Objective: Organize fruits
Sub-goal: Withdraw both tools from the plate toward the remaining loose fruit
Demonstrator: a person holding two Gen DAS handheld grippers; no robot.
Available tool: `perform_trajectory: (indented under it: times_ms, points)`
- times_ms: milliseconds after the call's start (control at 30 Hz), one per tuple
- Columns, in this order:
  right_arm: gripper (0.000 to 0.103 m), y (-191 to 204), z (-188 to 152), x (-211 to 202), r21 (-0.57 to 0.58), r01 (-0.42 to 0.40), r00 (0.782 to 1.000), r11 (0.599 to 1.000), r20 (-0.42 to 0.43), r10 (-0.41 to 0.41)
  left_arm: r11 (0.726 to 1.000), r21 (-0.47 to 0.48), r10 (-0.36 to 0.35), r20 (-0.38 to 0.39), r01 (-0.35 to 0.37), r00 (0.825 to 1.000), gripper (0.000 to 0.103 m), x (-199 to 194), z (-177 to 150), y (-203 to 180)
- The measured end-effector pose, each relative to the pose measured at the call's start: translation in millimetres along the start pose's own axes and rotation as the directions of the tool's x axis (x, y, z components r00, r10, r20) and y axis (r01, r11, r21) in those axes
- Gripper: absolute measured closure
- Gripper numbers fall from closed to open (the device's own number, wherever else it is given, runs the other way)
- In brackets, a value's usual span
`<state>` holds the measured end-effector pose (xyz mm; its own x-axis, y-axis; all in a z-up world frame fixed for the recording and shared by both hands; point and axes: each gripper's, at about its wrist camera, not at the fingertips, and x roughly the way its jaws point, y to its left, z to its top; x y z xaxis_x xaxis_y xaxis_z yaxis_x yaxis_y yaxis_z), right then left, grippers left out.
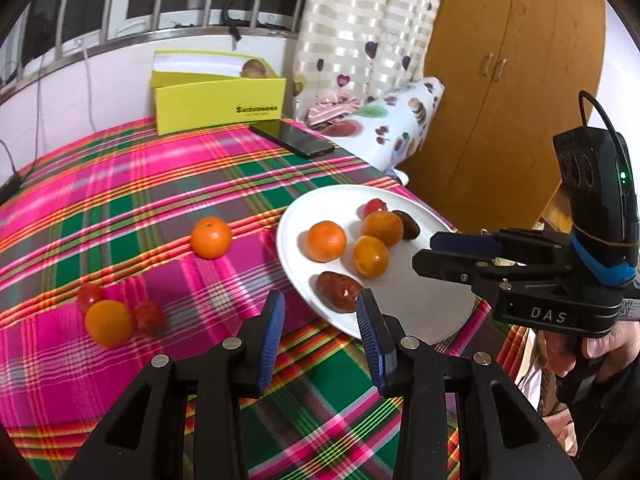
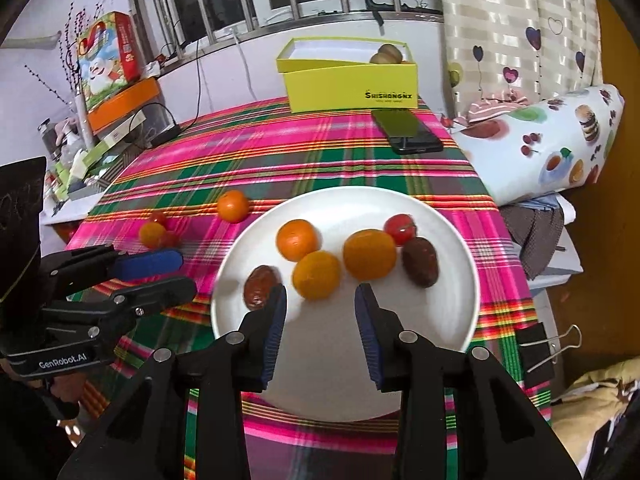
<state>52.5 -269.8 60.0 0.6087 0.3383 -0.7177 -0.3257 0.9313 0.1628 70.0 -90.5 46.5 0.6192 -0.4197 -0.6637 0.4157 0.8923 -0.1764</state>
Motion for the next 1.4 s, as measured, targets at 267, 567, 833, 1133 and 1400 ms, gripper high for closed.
perform_trajectory:
  times_ms: [267,567,833,1133,1400]
  points:
    - [0.066,11.2,0.9,0.9,-0.021,-0.012,1.0,1.0,-0.002,0.011,0.999,-0.032,0.033,0.007,-0.032,0.999,0.056,-6.6,-6.0,14.8]
    - [0.066,23.8,3.1,7.4,-0.039,-0.029,0.999,0.999,-0.014,0.028,0.996,-0.068,0.064,0.011,-0.063,0.998,0.056,-12.6,-12.8,32.5]
    - [0.066,37.7,6.1,15.7,-0.063,-0.051,0.998,0.997,-0.024,0.05,0.99,-0.099,0.098,0.004,-0.097,0.995,0.056,-15.7,-18.1,49.4]
    - [0.066,52.2,11.6,25.9,-0.093,-0.076,0.997,0.993,-0.036,0.073,0.976,-0.159,0.149,0.006,-0.146,0.989,0.056,-24.0,-23.2,80.8]
    - [0.066,64.3,17.0,36.4,-0.116,-0.095,0.995,0.989,-0.046,0.09,0.968,-0.187,0.171,-0.004,-0.169,0.985,0.055,-22.6,-24.2,97.8]
